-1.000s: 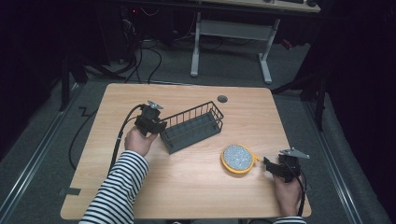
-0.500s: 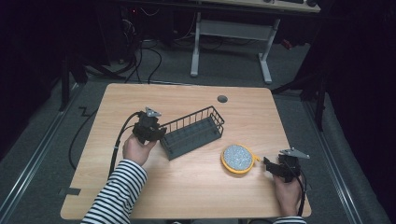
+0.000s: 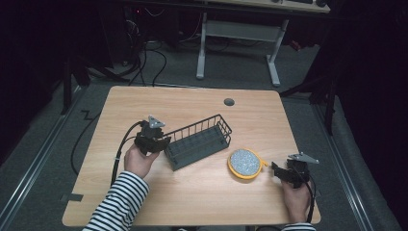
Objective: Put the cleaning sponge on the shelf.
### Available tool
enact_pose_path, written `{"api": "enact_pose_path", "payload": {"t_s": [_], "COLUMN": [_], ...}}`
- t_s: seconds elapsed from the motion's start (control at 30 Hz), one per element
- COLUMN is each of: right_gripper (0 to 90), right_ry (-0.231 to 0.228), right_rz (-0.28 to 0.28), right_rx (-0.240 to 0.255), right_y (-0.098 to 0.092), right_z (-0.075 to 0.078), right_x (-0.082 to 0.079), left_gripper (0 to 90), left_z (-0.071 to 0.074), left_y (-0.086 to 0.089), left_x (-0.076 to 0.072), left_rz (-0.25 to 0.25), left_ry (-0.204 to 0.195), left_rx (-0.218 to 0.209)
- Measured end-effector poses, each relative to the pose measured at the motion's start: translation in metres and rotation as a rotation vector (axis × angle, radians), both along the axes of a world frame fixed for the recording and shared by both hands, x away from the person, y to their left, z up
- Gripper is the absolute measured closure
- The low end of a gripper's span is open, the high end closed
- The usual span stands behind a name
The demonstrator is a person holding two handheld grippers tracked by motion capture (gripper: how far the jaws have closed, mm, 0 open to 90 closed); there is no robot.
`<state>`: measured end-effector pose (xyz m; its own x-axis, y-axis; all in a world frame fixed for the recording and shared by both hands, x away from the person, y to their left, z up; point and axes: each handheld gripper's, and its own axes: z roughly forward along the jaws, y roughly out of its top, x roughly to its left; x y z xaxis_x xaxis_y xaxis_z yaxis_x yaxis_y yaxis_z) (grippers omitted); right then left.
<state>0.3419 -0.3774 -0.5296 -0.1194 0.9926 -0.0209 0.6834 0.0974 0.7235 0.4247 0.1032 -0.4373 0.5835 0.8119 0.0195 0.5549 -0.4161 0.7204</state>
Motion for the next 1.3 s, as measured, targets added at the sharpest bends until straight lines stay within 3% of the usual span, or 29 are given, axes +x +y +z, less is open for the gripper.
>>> {"api": "enact_pose_path", "payload": {"t_s": [0.27,0.47,0.63,0.8,0.93,1.17,1.3], "right_gripper": [32.1,32.1,32.1,32.1,32.1,32.1,31.9], "right_ry": [-0.002,-0.002,-0.002,-0.001,-0.002,-0.001,-0.001], "right_rz": [0.0,0.003,0.003,0.001,0.001,0.002,0.002], "right_rx": [0.001,0.0,0.0,0.001,0.002,0.001,0.002], "right_y": [0.0,0.0,0.0,0.0,0.0,0.0,0.0], "right_z": [0.0,0.0,0.0,0.0,0.0,0.0,0.0], "right_x": [0.0,0.0,0.0,0.0,0.0,0.0,0.0], "left_gripper": [42.9,40.8,40.7,41.2,41.3,41.3,41.3], "left_z": [0.015,0.019,0.018,0.002,-0.014,-0.03,-0.042], "left_y": [0.013,0.028,0.048,0.072,0.081,0.093,0.095], "left_x": [-0.002,-0.007,-0.015,-0.032,-0.042,-0.05,-0.049], "left_rz": [0.032,0.051,0.092,0.139,0.166,0.203,0.226], "left_ry": [-0.034,-0.027,-0.033,-0.007,0.02,0.04,0.04], "left_rx": [-0.065,-0.068,-0.101,-0.176,-0.166,-0.196,-0.175]}}
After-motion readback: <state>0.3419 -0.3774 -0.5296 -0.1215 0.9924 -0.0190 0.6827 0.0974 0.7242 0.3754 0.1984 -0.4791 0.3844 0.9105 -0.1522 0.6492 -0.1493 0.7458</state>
